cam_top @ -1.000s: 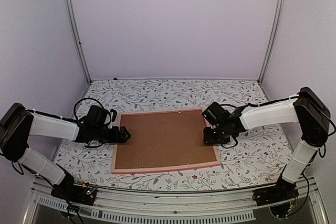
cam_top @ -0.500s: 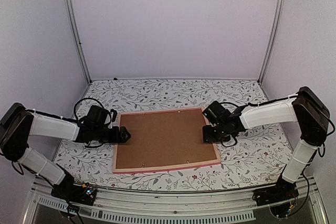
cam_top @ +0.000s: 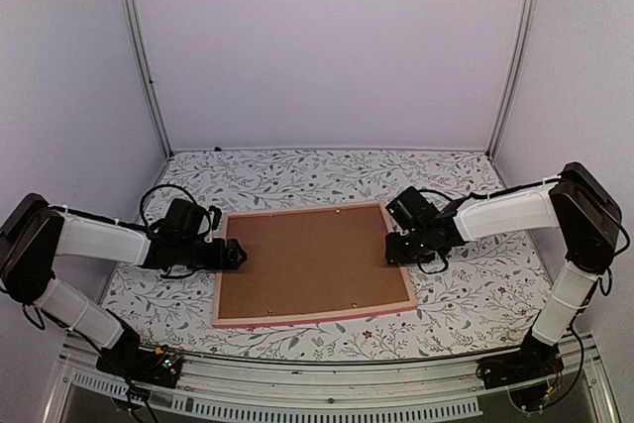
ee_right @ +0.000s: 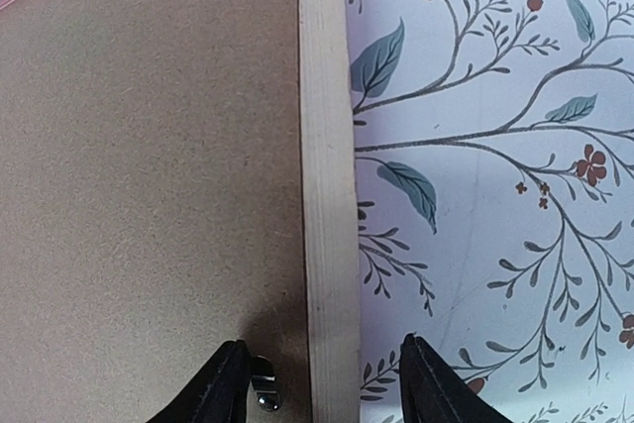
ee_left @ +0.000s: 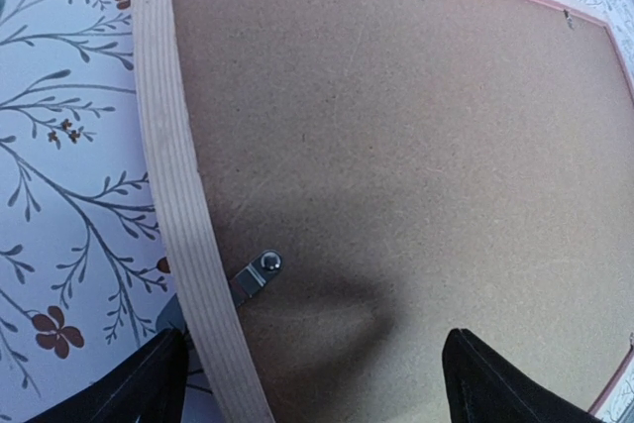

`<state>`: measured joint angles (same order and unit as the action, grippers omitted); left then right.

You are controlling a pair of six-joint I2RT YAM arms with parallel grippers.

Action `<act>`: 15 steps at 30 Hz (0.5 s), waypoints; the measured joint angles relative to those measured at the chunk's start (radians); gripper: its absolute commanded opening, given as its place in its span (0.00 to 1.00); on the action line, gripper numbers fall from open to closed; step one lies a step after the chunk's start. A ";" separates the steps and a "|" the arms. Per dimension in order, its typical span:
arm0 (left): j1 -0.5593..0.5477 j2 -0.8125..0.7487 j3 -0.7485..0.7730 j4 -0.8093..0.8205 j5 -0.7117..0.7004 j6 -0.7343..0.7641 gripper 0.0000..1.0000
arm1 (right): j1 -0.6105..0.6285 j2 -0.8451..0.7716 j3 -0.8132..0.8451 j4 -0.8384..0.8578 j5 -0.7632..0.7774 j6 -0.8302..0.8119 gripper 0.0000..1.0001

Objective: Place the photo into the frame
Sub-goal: Press the fastener onto the backboard.

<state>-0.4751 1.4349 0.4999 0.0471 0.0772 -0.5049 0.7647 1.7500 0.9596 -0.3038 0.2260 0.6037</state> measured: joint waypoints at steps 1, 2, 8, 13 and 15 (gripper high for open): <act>0.000 0.000 0.000 0.000 0.000 0.000 0.92 | 0.000 0.000 -0.004 0.005 -0.001 -0.001 0.52; 0.000 0.000 0.000 0.000 0.000 0.000 0.92 | 0.000 0.000 -0.006 0.006 -0.001 -0.001 0.51; -0.001 0.002 0.001 0.000 -0.003 0.000 0.92 | -0.008 -0.001 -0.018 0.029 -0.021 0.000 0.47; -0.003 0.004 0.002 0.000 -0.006 0.000 0.92 | -0.018 -0.003 -0.027 0.045 -0.047 0.000 0.43; -0.003 0.004 0.003 0.000 -0.006 0.000 0.92 | -0.022 -0.005 -0.032 0.054 -0.057 0.001 0.42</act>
<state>-0.4778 1.4387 0.5026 0.0471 0.0711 -0.5045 0.7429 1.7454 0.9279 -0.2501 0.1688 0.6048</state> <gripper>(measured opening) 0.915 0.434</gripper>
